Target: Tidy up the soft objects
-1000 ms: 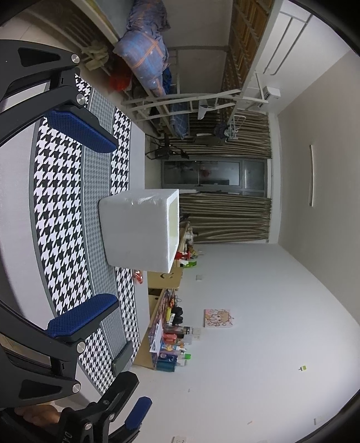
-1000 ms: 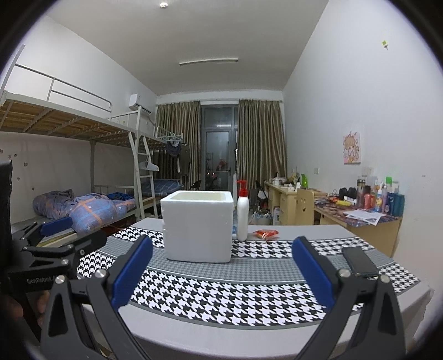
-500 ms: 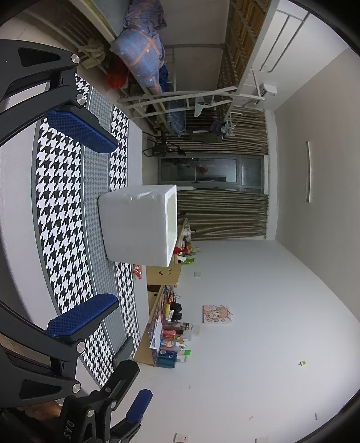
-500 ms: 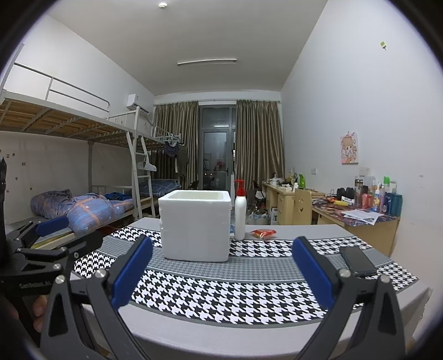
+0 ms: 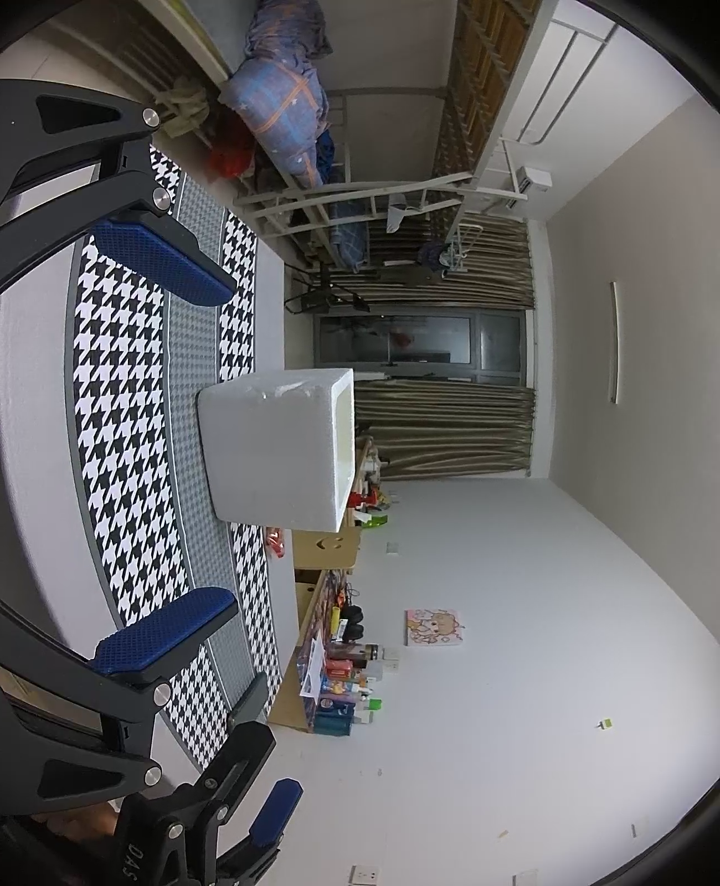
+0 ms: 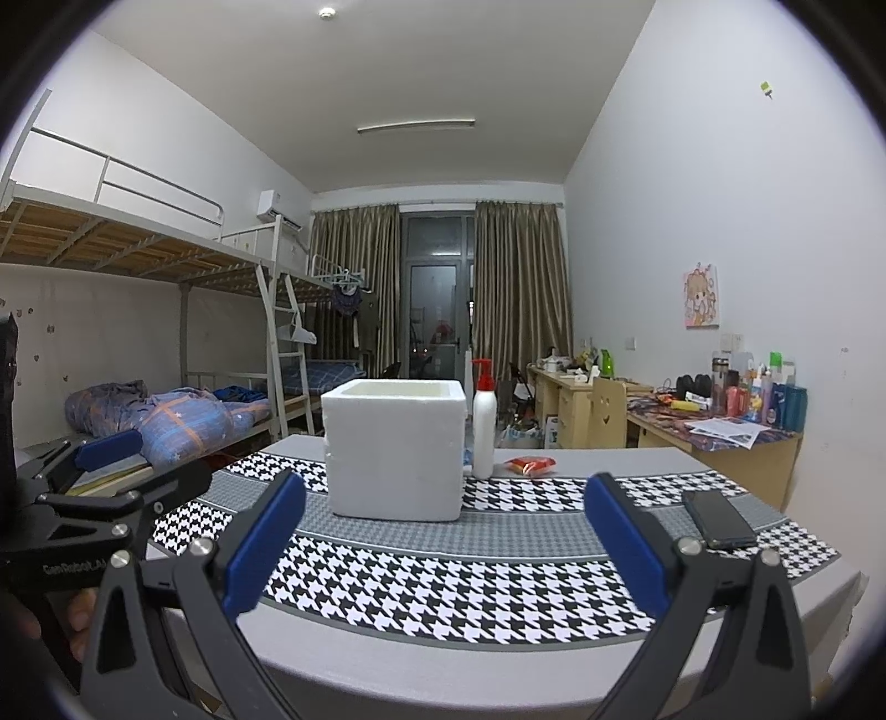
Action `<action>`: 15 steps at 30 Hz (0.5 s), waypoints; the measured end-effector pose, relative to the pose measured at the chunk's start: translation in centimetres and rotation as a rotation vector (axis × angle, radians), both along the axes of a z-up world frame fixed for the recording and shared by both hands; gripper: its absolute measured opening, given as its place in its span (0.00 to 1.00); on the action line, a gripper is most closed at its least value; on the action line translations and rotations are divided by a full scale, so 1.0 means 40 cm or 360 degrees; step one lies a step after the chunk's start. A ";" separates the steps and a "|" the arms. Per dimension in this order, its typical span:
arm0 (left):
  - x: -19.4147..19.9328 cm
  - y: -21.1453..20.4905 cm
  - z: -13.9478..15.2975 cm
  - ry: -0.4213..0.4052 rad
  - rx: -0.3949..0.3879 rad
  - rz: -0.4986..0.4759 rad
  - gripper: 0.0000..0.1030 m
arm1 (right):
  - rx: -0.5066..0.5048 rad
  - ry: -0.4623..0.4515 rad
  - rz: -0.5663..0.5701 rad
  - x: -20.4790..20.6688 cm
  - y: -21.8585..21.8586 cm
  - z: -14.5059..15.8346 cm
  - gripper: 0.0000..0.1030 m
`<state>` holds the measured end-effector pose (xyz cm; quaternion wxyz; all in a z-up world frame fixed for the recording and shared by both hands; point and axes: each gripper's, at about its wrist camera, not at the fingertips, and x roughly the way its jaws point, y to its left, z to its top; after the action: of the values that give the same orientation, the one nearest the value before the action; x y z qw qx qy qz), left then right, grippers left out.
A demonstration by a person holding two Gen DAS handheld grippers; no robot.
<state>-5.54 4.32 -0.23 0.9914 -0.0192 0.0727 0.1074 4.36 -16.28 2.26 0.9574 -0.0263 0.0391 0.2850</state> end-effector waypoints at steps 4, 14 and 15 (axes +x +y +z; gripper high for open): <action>-0.010 0.002 -0.004 -0.0036 0.0006 0.0025 0.99 | 0.0022 0.0001 0.0015 -0.003 0.000 -0.001 0.99; -0.007 0.002 -0.011 -0.0022 0.0011 0.0020 0.99 | 0.0007 0.0012 0.0008 0.004 0.005 -0.002 0.99; -0.006 0.001 -0.012 -0.0020 0.0011 0.0018 0.99 | 0.0006 0.0014 0.0007 0.005 0.005 -0.003 0.99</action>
<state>-5.79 4.37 -0.70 0.9912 -0.0168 0.0661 0.1132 4.57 -16.07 2.15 0.9566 -0.0233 0.0426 0.2873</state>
